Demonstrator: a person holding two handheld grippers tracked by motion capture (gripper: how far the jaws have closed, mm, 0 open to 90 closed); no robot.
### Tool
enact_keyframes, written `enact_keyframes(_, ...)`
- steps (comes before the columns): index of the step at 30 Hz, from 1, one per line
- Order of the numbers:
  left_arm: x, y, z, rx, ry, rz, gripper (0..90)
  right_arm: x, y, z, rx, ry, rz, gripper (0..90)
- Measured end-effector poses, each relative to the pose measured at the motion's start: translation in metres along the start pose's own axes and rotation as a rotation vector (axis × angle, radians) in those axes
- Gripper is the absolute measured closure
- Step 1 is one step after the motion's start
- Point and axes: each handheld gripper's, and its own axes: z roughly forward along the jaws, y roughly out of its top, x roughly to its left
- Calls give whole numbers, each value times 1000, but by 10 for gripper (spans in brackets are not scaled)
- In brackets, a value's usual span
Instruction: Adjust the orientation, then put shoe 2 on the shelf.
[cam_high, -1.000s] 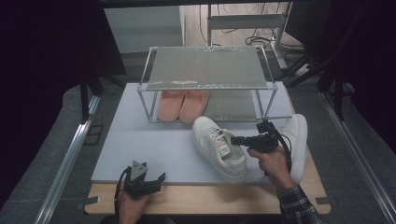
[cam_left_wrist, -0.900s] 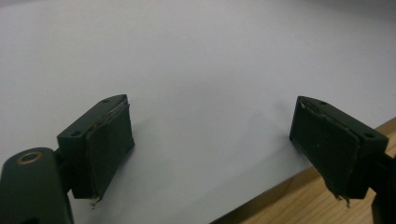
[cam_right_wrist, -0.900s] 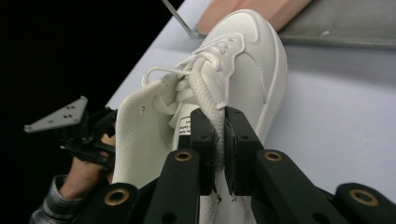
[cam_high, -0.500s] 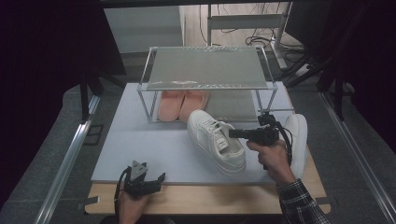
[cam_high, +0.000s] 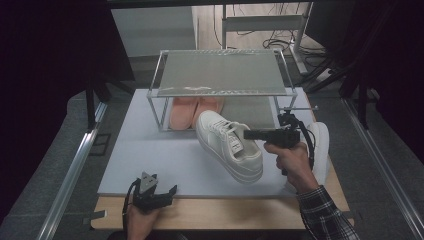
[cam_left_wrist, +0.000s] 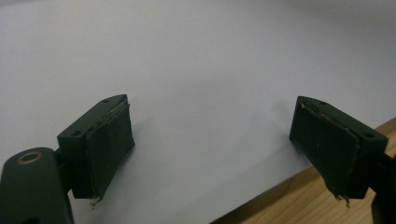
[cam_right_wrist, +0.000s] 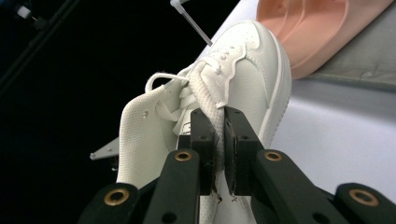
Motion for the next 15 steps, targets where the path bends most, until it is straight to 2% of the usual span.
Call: enact_keyframes(15, 0, 0, 0, 0, -1, 0, 132, 14, 14, -3, -11, 38, 5, 839)
